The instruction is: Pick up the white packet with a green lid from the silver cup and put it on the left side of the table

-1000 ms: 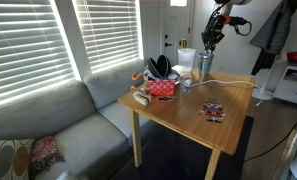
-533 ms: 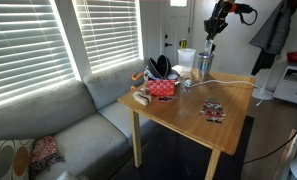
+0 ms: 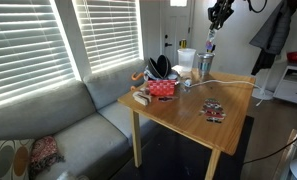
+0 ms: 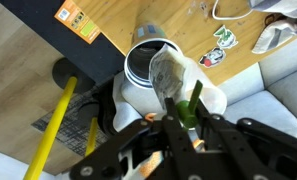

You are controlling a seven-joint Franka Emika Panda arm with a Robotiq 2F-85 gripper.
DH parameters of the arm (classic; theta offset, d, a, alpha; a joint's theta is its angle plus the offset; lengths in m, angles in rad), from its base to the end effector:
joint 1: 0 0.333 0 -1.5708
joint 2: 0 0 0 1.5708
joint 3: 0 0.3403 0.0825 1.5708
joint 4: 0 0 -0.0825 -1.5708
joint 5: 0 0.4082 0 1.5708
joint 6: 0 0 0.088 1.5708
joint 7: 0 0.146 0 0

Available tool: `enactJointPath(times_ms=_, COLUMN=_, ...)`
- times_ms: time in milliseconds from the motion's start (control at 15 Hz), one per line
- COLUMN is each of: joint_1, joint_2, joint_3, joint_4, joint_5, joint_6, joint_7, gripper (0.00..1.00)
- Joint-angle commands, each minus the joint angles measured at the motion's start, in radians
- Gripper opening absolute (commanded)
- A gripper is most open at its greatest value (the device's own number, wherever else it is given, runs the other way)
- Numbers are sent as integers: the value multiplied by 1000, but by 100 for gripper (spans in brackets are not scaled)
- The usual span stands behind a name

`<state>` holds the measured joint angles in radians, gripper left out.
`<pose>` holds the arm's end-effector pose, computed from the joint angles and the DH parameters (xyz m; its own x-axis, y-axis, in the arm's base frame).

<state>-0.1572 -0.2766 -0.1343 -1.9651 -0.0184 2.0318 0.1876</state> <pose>0.5091 -0.1622 0.6075 0.8348 -0.4444 0.3251 -0.4439 -0.8925 -0.0804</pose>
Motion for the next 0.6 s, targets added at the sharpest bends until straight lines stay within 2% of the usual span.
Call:
enactJointPath(times_ms=0, joint_1=7, joint_2=-105, joint_3=52, joint_4=-106, joint_5=-71, joint_6=-14, joint_7=13, gripper=5)
enactJointPath(times_ms=200, joint_1=29, joint_2=-146, joint_3=94, joint_4=-184, joint_5=-108, joint_6=-42, joint_7=-22, gripper=5)
enactJointPath(times_ms=533, joint_1=120, joint_2=-189, joint_3=126, joint_4=-302, joint_5=-76, joint_6=-103, joint_7=-174, gripper=5)
